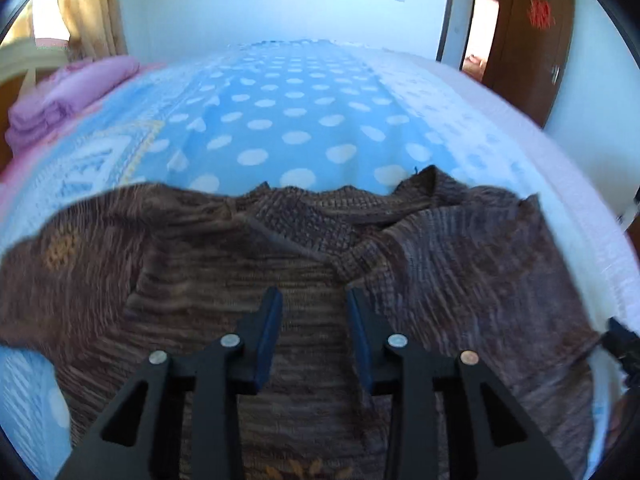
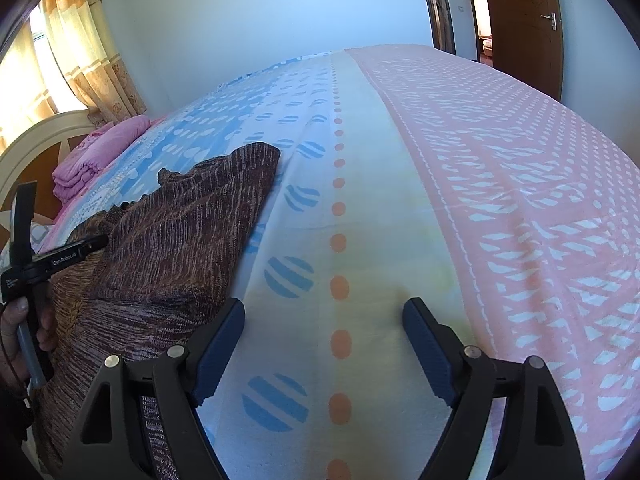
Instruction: Fold small clothes
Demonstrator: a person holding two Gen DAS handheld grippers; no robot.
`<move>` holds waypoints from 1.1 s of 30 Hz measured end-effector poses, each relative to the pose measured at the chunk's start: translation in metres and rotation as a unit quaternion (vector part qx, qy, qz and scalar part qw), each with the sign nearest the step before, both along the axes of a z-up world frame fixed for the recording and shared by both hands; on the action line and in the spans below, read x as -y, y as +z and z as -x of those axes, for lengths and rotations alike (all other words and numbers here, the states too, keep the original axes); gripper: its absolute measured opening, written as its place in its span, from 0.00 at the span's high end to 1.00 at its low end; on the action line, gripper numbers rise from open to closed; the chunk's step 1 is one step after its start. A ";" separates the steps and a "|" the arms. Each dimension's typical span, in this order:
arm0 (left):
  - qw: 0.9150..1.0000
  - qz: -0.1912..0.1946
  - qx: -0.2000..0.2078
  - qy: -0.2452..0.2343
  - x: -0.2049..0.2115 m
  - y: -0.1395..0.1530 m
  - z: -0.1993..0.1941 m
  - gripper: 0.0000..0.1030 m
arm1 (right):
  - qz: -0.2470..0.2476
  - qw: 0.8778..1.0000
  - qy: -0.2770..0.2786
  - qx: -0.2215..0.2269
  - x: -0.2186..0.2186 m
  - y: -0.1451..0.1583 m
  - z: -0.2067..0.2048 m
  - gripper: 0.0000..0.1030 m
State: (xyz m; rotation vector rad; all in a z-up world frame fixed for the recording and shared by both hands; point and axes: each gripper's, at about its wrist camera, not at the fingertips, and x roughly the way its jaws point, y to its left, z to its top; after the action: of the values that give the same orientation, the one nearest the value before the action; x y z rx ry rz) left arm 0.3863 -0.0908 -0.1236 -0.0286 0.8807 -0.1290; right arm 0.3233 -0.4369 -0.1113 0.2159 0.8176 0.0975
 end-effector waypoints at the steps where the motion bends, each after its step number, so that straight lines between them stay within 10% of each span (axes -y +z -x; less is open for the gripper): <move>1: 1.000 0.006 0.003 -0.006 0.000 0.002 0.004 0.67 | 0.001 1.000 0.000 -0.001 0.000 0.000 0.000 0.20; 8: 0.999 0.025 0.010 -0.028 0.011 0.005 0.022 0.67 | 0.011 1.000 0.002 -0.004 -0.004 0.000 -0.001 0.19; 10: 0.999 -0.002 -0.001 -0.039 0.020 -0.005 0.014 0.92 | 0.009 1.000 0.003 -0.003 -0.004 0.000 -0.001 0.19; 24: 0.998 0.029 0.015 -0.049 -0.005 0.000 0.027 0.96 | 0.036 0.999 -0.013 0.011 -0.006 0.004 0.004 0.18; 33: 1.000 0.006 0.003 -0.009 -0.025 0.010 0.026 0.49 | 0.035 0.998 0.042 0.033 -0.046 0.031 0.002 0.18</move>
State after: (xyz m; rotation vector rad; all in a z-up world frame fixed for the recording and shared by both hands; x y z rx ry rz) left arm 0.3599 -0.0656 -0.1134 -0.0315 0.8738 -0.1513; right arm 0.3216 -0.3909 -0.0805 0.1125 0.7634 0.1538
